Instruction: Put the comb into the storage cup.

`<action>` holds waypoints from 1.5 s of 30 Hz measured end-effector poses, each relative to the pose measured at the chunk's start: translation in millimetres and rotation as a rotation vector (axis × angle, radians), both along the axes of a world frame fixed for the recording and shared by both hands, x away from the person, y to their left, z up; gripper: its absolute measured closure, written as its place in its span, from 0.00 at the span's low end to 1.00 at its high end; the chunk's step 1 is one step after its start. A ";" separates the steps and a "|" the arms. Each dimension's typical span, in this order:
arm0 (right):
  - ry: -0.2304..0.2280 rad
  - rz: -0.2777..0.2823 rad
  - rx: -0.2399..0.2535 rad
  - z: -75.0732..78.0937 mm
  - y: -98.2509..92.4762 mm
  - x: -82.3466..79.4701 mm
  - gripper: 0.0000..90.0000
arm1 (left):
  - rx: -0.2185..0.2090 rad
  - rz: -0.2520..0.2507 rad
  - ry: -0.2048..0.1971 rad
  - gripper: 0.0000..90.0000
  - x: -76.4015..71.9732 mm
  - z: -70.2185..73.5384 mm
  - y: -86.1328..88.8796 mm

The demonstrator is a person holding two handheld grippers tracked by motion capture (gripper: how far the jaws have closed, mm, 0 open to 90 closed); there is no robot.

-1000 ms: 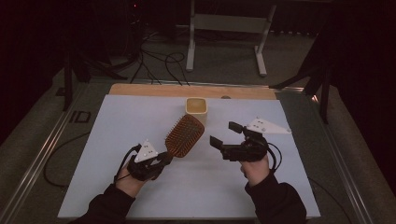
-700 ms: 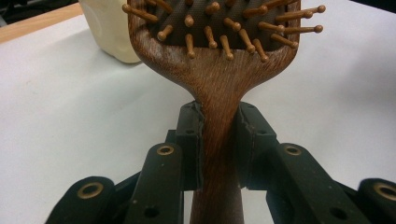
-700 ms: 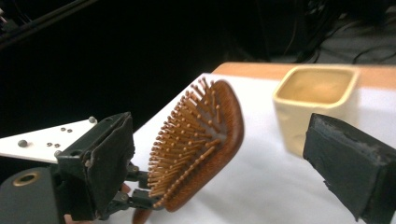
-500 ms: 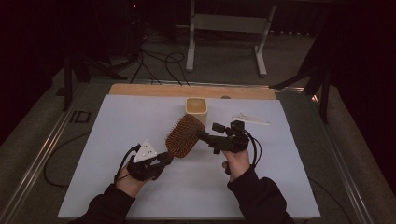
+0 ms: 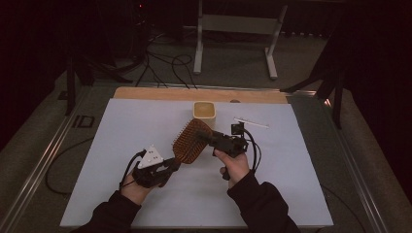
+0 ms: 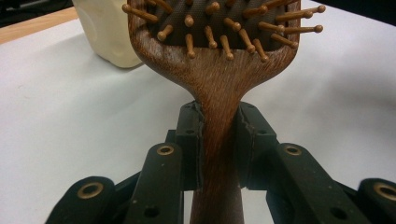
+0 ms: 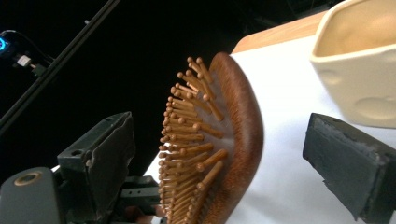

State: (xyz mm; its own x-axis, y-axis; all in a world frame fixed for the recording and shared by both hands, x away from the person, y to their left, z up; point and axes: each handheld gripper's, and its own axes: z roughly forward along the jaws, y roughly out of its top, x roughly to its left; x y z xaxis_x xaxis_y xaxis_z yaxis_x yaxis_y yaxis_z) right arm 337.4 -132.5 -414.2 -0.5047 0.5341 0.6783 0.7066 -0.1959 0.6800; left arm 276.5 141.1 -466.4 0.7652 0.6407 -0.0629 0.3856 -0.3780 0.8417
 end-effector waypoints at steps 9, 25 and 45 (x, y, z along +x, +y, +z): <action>0.047 0.020 0.035 -8.4 13.0 1.3 0.20 | 0.005 -0.013 -0.002 0.82 0.0 -0.2 -0.5; 0.081 0.034 0.069 -15.1 23.2 0.2 0.51 | -0.019 -0.019 0.015 0.82 1.1 -0.3 -0.1; 0.003 0.034 0.018 -6.3 25.4 -6.2 0.58 | -0.066 -0.031 0.065 0.81 4.3 -0.7 -1.3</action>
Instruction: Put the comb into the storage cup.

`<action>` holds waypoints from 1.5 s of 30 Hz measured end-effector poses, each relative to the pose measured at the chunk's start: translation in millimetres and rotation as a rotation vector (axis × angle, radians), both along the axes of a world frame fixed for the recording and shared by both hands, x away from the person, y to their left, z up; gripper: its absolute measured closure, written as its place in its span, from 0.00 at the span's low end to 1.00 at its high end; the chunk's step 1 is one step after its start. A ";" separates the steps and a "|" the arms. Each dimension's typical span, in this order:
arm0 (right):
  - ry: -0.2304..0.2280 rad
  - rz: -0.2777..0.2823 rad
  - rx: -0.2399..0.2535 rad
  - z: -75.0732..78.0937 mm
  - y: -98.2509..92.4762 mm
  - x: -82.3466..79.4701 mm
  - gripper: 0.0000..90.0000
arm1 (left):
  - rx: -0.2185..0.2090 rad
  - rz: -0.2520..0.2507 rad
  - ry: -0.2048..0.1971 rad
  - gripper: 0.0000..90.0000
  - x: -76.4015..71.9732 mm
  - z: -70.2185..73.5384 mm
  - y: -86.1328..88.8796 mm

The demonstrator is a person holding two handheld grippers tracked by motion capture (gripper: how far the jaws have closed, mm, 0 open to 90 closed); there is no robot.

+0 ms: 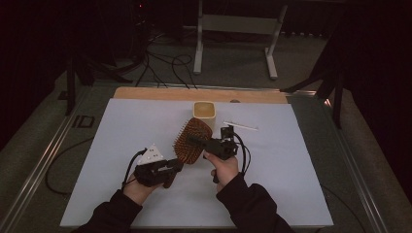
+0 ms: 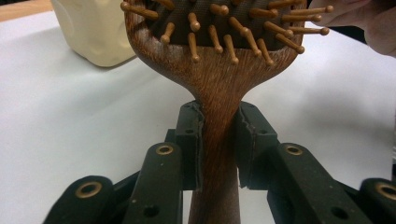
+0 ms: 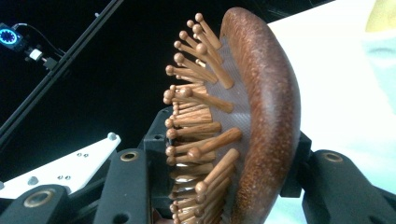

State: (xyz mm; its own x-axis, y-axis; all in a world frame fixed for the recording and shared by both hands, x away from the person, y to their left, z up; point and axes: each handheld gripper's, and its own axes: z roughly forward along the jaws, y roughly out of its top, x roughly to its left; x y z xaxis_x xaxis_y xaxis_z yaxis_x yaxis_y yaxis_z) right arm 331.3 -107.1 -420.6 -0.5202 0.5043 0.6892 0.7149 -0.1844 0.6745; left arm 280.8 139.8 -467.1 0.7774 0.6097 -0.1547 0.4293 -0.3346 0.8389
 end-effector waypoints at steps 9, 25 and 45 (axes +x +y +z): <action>-0.060 -0.002 -0.025 8.9 -1.6 -1.3 0.58 | -0.015 -0.007 0.037 0.61 2.1 0.0 0.8; -0.150 -0.040 -0.097 25.2 -17.9 0.4 0.57 | 0.024 -0.003 0.051 0.17 -0.6 5.0 8.0; -0.221 -0.031 -0.121 50.5 -29.4 5.2 0.57 | -0.012 -0.072 0.075 0.00 -10.4 -4.9 33.3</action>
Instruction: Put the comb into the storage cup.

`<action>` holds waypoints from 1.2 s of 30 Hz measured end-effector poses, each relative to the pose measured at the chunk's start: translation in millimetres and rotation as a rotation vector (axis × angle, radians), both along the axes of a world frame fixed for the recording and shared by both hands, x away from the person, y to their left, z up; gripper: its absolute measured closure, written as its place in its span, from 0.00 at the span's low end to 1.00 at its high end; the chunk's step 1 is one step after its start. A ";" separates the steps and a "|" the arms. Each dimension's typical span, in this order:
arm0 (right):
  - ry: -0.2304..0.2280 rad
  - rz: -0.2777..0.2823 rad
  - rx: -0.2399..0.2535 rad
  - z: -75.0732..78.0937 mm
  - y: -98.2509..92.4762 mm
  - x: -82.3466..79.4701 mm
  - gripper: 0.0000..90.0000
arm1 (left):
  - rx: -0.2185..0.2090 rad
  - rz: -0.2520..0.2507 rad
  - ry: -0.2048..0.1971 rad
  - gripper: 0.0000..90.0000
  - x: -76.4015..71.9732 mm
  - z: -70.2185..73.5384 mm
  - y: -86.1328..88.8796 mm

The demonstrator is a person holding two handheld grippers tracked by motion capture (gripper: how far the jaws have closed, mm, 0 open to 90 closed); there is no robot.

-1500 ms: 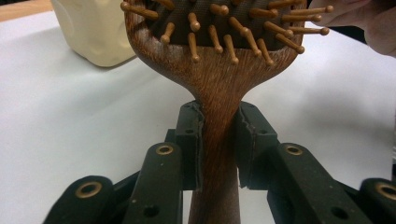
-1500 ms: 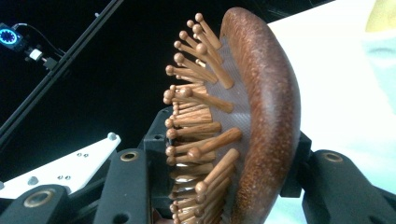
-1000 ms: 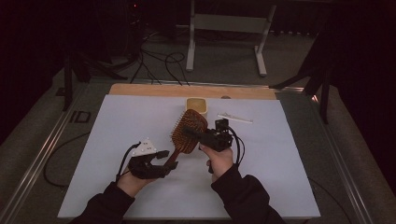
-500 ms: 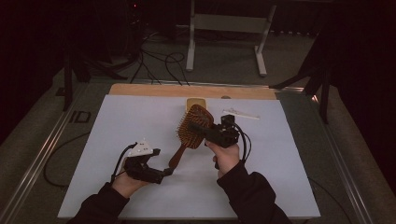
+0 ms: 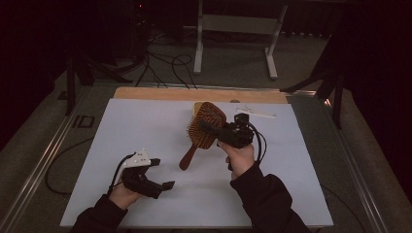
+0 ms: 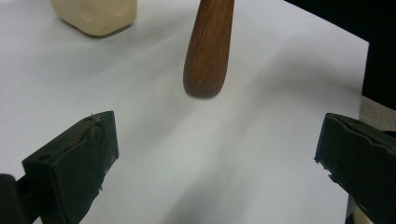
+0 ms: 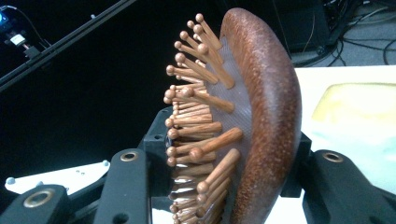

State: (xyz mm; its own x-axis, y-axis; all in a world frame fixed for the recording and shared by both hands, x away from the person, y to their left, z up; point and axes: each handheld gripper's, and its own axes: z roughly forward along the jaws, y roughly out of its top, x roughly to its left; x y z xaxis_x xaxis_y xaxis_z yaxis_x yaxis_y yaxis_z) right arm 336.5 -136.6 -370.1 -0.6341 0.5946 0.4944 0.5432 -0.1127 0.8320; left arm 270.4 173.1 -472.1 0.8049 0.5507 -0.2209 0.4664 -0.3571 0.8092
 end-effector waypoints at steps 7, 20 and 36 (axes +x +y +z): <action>-0.039 -0.001 -0.013 13.8 -4.0 0.9 0.57 | -0.003 -0.015 0.001 0.00 -5.3 -3.9 3.7; -0.102 -0.022 -0.032 41.4 -12.9 9.1 0.57 | 0.002 -0.030 -0.032 0.00 -16.3 -13.6 7.8; -0.153 -0.068 -0.040 67.7 -23.0 30.9 0.57 | -0.012 -0.035 -0.072 0.00 -17.5 -14.3 9.0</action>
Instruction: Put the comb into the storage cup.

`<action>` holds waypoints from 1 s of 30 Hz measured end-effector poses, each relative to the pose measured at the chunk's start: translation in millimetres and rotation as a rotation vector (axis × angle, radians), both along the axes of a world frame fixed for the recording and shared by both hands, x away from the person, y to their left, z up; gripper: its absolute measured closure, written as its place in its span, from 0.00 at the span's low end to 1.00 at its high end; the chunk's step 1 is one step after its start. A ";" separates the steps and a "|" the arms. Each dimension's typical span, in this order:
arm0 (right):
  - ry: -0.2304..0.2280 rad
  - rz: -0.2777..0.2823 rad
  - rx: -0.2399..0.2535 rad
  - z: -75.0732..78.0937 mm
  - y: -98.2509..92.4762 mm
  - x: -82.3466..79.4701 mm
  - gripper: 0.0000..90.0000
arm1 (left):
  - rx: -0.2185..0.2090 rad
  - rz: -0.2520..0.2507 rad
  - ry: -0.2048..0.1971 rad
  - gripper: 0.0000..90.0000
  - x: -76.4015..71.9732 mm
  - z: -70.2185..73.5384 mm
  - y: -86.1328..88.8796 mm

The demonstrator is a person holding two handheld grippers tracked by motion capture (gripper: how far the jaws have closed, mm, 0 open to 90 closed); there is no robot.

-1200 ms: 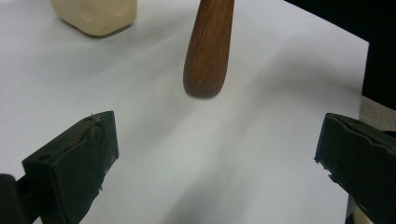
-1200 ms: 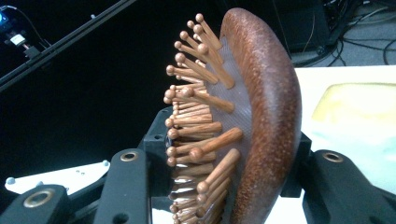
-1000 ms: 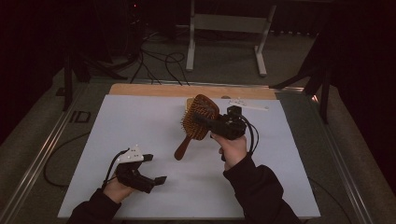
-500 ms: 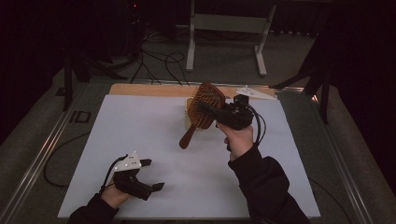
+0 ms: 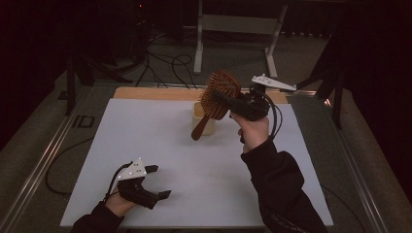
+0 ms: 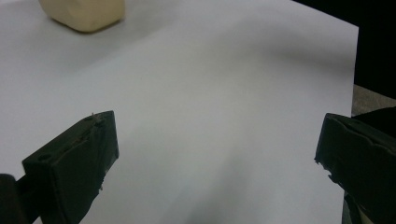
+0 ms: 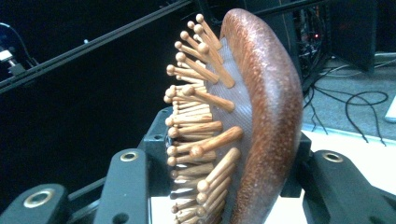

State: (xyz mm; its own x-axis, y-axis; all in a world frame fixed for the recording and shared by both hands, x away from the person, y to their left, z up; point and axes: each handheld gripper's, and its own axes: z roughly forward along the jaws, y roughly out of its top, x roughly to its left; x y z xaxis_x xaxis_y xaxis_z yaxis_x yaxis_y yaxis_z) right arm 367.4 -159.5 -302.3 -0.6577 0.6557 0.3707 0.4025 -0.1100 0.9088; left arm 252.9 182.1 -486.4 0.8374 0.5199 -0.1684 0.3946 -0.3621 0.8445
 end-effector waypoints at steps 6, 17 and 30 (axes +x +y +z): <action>-0.004 -0.019 -0.004 6.7 -2.5 12.3 0.57 | -0.004 -0.001 -0.004 0.00 0.5 0.3 1.5; -0.021 -0.074 0.003 19.8 -7.9 35.6 0.57 | -0.002 -0.016 -0.015 0.00 0.1 -0.6 0.6; -0.018 -0.120 -0.027 14.1 -2.9 66.3 0.57 | -0.011 -0.020 -0.021 0.00 0.2 -0.4 2.2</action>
State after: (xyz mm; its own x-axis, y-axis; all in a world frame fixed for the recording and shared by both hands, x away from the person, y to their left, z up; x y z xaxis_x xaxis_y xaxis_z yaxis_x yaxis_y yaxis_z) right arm 433.7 -162.4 -288.2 -0.5805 0.7394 0.3411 0.3718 -0.1320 0.9189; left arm 253.1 184.3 -486.7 0.8510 0.5013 -0.1565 0.3699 -0.3607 0.8562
